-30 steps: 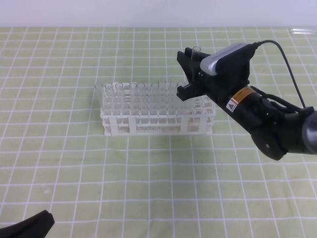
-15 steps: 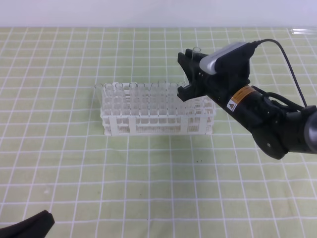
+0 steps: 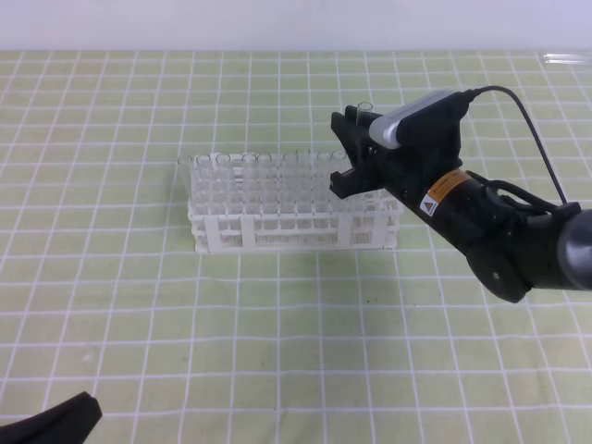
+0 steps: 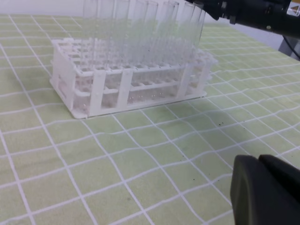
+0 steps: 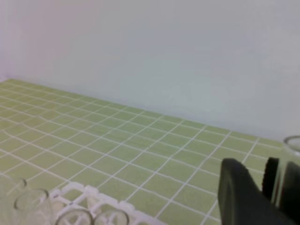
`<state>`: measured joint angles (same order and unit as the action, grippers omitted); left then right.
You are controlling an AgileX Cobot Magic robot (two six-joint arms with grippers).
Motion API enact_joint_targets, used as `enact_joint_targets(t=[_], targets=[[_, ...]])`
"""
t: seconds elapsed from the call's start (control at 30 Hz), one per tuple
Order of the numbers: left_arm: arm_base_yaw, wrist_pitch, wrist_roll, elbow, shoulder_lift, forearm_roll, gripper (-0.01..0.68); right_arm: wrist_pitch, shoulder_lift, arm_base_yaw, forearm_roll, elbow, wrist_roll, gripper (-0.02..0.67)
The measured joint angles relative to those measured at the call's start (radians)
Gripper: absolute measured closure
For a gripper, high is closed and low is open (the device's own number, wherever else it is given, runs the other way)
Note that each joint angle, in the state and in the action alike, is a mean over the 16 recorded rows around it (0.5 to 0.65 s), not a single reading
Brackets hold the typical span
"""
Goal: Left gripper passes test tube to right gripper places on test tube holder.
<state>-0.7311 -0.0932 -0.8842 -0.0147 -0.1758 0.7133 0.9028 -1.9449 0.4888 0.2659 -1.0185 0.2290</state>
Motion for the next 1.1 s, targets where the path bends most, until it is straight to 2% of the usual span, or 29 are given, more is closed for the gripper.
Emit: enact_joint_targets(t=[0.83,1.1], targets=[[-0.001,-0.002,0.0,0.005,0.002,-0.001,0.675,-0.059,-0.004,0.0,0.042,0.0,0.008,0.56],[-0.001,-0.001,0.0,0.003,0.002,0.0,0.674,-0.086,-0.004,0.0,0.043,-0.001,0.027,0.498]])
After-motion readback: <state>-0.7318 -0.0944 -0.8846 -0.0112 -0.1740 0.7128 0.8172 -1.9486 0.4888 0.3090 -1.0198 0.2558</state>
